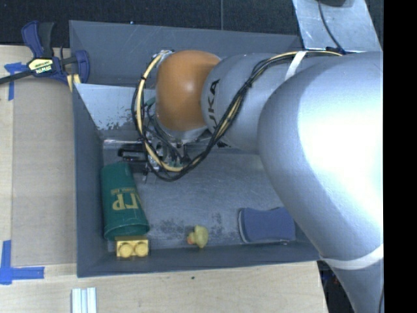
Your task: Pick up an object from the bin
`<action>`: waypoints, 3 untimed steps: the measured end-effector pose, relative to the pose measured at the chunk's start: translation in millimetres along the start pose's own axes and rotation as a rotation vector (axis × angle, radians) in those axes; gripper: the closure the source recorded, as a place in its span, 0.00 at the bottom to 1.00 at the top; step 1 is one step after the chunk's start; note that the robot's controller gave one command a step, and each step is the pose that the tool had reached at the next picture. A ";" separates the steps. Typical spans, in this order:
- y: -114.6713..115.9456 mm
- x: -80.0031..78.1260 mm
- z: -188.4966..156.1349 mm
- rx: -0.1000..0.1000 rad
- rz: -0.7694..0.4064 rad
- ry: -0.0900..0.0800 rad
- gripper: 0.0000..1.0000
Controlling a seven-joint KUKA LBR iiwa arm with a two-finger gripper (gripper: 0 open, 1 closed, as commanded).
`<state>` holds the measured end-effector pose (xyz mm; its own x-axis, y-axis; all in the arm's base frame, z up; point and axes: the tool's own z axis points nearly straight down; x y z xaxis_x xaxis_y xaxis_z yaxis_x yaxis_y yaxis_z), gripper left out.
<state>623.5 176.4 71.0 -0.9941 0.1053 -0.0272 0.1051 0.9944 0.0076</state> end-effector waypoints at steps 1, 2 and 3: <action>-0.7 0.8 -16.3 0.001 0.001 0.003 1.00; -0.7 0.0 -30.8 0.000 0.001 0.000 1.00; -1.8 1.9 -55.1 0.004 0.002 0.011 1.00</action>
Offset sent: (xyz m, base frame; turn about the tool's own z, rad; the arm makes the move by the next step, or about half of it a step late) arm -0.0016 -0.0003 0.0356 0.0000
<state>619.9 174.6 126.0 -0.9941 0.1068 -0.0164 0.1068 0.9943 0.0034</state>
